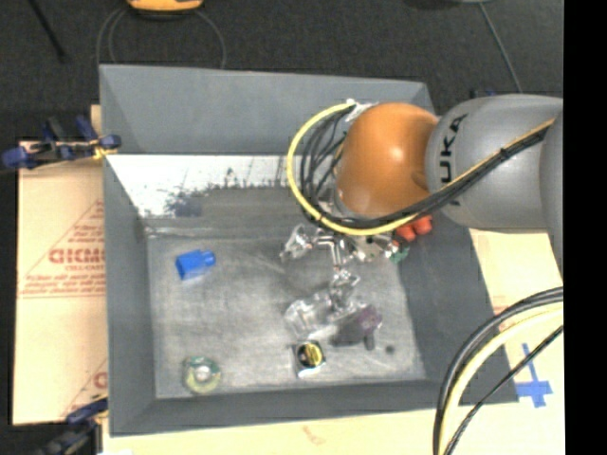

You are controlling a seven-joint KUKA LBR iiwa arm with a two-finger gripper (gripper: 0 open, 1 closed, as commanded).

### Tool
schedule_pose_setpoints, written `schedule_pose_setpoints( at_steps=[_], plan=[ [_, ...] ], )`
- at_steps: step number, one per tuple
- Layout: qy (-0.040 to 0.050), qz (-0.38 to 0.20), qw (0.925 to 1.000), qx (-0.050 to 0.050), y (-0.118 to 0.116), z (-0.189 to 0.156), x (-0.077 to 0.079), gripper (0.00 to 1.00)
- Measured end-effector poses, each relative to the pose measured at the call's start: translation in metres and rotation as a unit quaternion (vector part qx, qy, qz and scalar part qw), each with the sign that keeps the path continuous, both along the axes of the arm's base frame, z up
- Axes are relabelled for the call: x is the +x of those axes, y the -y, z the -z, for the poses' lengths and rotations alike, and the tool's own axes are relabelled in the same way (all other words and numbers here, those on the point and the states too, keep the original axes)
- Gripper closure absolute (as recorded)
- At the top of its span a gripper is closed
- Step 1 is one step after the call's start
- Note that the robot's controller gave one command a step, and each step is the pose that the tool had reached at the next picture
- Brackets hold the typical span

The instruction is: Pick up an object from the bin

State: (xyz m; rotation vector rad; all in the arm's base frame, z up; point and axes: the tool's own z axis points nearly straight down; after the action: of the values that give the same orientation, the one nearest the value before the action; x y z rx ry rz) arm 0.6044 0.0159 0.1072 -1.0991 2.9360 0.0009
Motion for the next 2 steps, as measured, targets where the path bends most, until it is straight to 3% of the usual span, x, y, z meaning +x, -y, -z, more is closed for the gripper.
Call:
schedule_pose_setpoints(
  at_steps=[1, 2],
  plan=[
    [-0.0006, -0.012, 0.9999, -0.002, 0.021, -0.061, -0.055, 0.00],
    [-0.0039, -0.055, 0.9985, -0.001, 0.022, -0.002, -0.051, 0.00]
  ],
)
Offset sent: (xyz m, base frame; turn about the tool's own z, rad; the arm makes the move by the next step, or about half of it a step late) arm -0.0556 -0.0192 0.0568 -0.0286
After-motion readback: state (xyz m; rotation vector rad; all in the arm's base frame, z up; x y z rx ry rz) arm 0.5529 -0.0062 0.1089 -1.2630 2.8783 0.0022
